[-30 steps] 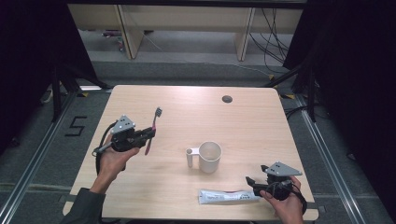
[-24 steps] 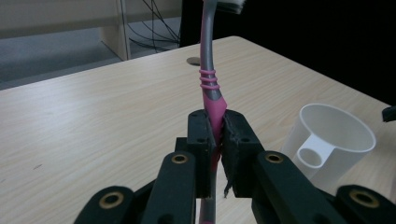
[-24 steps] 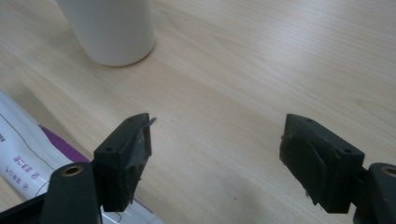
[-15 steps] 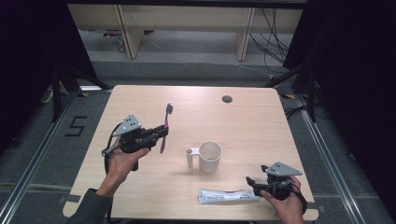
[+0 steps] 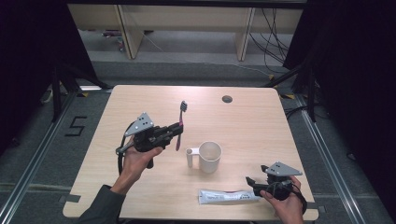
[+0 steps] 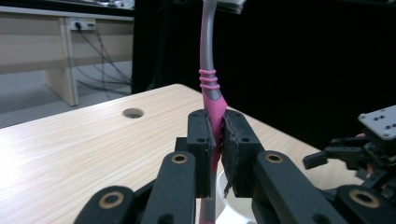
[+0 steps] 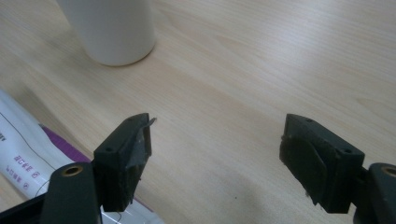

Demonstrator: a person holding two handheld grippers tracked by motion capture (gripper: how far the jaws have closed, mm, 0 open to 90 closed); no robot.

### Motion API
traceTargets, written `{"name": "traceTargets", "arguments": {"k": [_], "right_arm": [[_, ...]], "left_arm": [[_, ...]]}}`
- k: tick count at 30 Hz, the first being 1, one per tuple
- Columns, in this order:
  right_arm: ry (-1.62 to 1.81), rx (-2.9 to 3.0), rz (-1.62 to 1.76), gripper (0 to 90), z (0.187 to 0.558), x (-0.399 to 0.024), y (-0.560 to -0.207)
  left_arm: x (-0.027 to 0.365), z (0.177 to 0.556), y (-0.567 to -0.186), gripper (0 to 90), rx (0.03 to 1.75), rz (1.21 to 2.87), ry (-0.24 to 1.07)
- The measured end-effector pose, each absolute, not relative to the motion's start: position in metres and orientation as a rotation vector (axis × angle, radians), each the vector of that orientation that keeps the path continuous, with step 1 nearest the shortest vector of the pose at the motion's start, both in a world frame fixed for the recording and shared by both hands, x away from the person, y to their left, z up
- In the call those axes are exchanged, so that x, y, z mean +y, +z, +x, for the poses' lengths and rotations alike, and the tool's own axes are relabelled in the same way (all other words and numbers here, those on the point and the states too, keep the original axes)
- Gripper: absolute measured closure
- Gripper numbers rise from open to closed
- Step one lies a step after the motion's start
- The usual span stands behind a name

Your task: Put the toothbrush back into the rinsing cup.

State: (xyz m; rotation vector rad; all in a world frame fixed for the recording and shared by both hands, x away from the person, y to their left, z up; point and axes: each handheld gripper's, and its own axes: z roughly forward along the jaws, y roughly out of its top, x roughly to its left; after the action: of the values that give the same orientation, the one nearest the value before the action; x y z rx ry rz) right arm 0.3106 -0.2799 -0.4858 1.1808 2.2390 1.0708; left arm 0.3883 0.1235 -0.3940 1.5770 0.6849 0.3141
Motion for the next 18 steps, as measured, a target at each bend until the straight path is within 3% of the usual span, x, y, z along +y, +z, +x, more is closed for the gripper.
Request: {"name": "traceTargets", "arguments": {"k": [18], "right_arm": [[1.076,2.231,1.174,25.5,0.31,-0.28,-0.485]], "left_arm": [[0.095,0.396,-0.407,81.5,0.644,1.589,0.291]]}}
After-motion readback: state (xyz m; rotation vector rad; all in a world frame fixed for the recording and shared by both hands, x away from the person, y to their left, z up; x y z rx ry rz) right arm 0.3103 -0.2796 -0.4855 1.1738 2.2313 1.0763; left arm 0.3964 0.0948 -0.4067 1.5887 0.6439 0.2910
